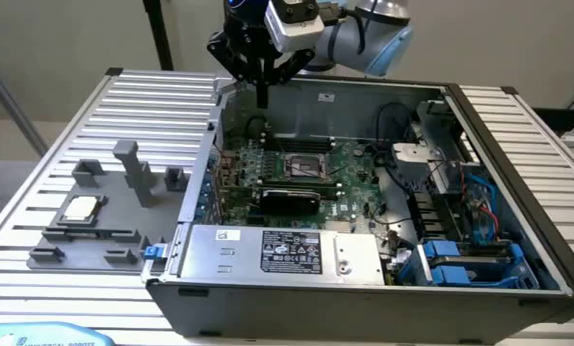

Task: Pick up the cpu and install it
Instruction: 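Reach for the cpu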

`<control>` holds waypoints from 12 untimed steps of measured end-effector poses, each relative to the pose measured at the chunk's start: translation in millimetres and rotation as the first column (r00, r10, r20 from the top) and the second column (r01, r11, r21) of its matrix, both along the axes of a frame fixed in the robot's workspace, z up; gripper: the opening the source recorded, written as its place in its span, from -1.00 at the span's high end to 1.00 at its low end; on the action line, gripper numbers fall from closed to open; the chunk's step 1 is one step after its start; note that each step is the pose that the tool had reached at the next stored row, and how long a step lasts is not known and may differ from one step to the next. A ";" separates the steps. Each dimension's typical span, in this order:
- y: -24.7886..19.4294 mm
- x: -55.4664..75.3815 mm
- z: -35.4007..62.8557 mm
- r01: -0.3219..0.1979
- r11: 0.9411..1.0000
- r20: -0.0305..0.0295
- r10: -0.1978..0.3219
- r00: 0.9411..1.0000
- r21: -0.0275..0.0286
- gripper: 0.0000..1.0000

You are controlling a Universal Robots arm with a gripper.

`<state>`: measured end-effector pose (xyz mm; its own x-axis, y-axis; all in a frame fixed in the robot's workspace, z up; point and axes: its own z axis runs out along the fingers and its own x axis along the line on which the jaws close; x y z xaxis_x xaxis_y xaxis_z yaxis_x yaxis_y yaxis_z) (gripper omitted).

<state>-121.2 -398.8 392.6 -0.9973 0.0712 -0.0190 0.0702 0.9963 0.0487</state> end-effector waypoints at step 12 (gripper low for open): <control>0.0 0.0 0.0 0.000 1.000 0.000 0.000 1.000 0.000 0.79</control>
